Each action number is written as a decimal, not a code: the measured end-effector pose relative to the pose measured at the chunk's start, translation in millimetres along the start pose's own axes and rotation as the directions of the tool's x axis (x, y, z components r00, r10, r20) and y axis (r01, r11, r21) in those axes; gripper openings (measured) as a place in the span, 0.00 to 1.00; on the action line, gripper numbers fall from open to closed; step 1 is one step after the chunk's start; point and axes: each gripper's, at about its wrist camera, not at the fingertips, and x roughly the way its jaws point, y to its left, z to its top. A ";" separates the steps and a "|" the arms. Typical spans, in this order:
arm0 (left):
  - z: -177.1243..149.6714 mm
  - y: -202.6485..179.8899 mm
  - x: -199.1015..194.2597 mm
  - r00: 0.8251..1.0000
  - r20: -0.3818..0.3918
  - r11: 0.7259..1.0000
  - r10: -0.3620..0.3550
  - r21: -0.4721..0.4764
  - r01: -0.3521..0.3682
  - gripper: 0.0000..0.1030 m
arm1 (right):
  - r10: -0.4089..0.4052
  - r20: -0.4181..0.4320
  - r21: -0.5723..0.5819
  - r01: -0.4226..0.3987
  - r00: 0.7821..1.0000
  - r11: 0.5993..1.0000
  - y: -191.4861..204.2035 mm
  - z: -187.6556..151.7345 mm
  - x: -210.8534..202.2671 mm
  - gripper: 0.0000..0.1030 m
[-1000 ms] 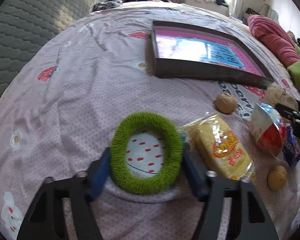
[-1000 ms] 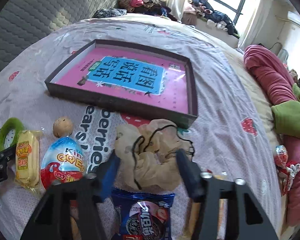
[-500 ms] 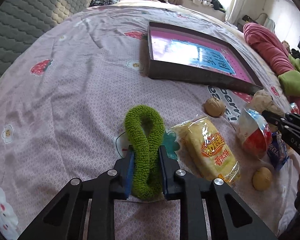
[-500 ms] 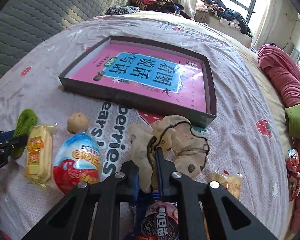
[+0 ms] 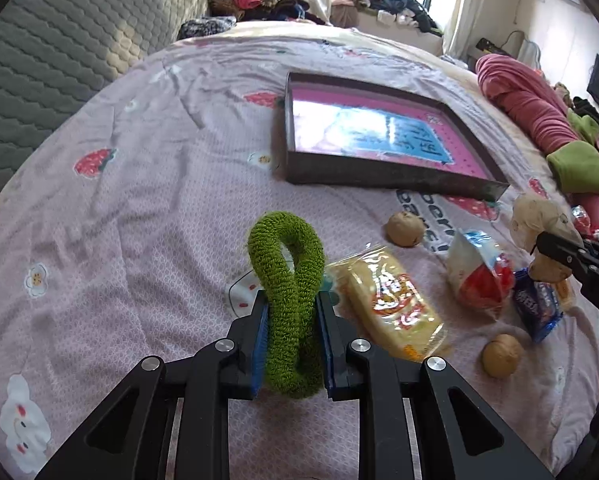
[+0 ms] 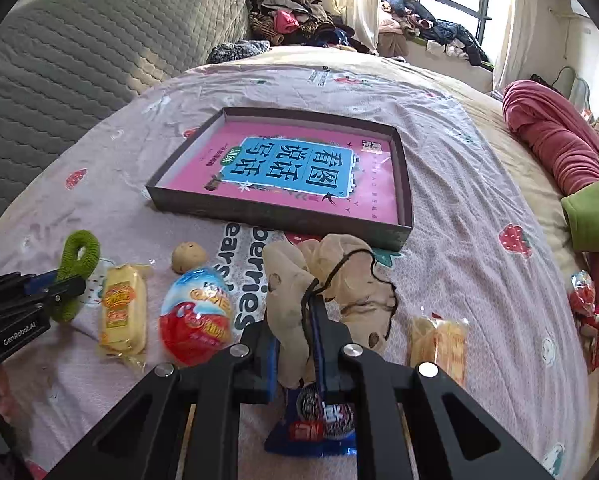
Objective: Organize objects
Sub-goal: 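Carry the green ring and beige scrunchie over the tray with both tools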
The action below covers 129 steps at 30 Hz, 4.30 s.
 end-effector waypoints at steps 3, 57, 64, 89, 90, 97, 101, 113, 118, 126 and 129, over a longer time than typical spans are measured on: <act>-0.6 -3.5 -7.0 1.000 0.013 1.000 -0.010 0.004 0.009 0.22 | 0.011 0.021 0.020 -0.011 1.000 1.000 -0.6 -2.1 -10.7 0.14; 71.1 -92.8 -150.9 0.963 0.267 0.998 0.027 0.052 -0.043 0.22 | 0.061 0.299 -0.006 -0.062 0.952 0.998 0.6 43.8 -159.5 0.14; 104.5 -99.1 -141.3 0.963 0.269 0.996 0.021 0.082 -0.044 0.22 | 0.053 0.317 -0.025 -0.047 0.947 0.999 -1.1 72.4 -155.4 0.14; 218.5 -96.0 -31.1 0.965 0.257 0.997 0.046 0.054 -0.062 0.22 | 0.103 0.313 -0.031 -0.098 0.944 0.995 -28.8 161.8 -63.0 0.14; 221.0 -95.7 -26.6 0.967 0.253 0.997 0.044 0.052 -0.059 0.22 | 0.104 0.307 -0.031 -0.099 0.946 0.995 -28.6 162.9 -58.3 0.14; 237.0 -92.6 12.8 0.974 0.219 0.997 0.050 0.044 -0.061 0.22 | 0.115 0.276 0.009 -0.123 0.954 0.992 -38.3 168.0 -22.0 0.14; 240.5 -89.4 37.3 0.977 0.204 0.997 0.056 0.039 -0.065 0.22 | 0.120 0.275 0.029 -0.133 0.954 0.991 -43.9 173.2 -4.5 0.14; 250.6 -85.4 111.7 0.993 0.110 0.996 0.050 0.065 -0.057 0.22 | 0.112 0.144 0.019 -0.115 0.983 0.993 -43.9 186.1 72.0 0.14; 248.8 -88.6 145.4 0.998 0.048 0.996 0.038 0.083 -0.042 0.22 | 0.099 0.059 0.012 -0.100 0.993 0.995 -44.9 184.3 108.8 0.14; 253.4 -87.9 194.2 0.994 -0.035 0.990 0.099 0.100 -0.095 0.22 | 0.068 -0.018 0.040 -0.068 0.997 0.997 -55.8 185.0 158.0 0.14; 252.6 -89.0 208.9 0.991 -0.048 0.987 0.122 0.115 -0.116 0.22 | 0.093 -0.045 0.084 -0.089 0.995 0.993 -63.4 185.3 173.6 0.14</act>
